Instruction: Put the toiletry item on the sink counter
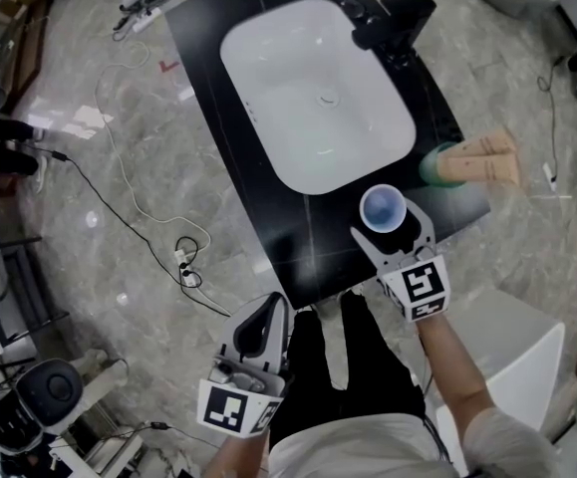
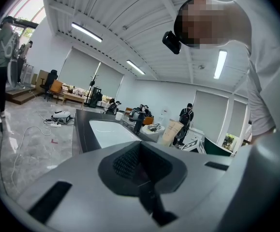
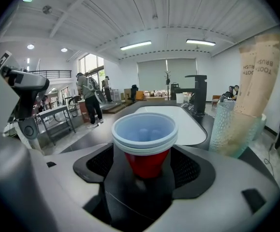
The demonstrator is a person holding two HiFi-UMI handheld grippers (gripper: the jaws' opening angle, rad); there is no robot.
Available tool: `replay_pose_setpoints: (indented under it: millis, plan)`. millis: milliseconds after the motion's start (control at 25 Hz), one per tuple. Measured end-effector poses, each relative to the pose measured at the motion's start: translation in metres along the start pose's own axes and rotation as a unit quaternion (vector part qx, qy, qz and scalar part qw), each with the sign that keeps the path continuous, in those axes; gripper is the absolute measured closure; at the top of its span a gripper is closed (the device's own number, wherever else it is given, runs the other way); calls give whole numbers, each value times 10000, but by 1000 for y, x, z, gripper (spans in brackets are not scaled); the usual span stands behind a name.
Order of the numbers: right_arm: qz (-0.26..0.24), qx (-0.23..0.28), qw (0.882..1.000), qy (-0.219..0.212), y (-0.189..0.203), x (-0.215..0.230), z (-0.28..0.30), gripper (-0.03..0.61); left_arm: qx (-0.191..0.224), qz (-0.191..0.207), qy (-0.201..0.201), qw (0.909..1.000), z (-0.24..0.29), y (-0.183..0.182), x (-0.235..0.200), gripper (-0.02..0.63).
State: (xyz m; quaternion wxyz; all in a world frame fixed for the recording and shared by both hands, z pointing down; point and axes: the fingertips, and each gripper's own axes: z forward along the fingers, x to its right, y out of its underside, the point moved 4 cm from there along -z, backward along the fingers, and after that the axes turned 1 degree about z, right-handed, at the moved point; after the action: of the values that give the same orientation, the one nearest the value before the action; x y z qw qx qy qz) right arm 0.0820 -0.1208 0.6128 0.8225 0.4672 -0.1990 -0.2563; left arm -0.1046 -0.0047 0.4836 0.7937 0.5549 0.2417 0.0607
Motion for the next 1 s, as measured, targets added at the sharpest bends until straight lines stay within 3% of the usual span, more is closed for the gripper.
replay_pose_setpoints:
  millis: [480,1000]
  plan:
    - [361,-16,9987,372,8,-6,-16,219,70,-89,51,9999,-19,-6,-3,611]
    - [522,-148,9960,707,2,-5,-46,221,473,-46,379,9982,-5,-30,10,611]
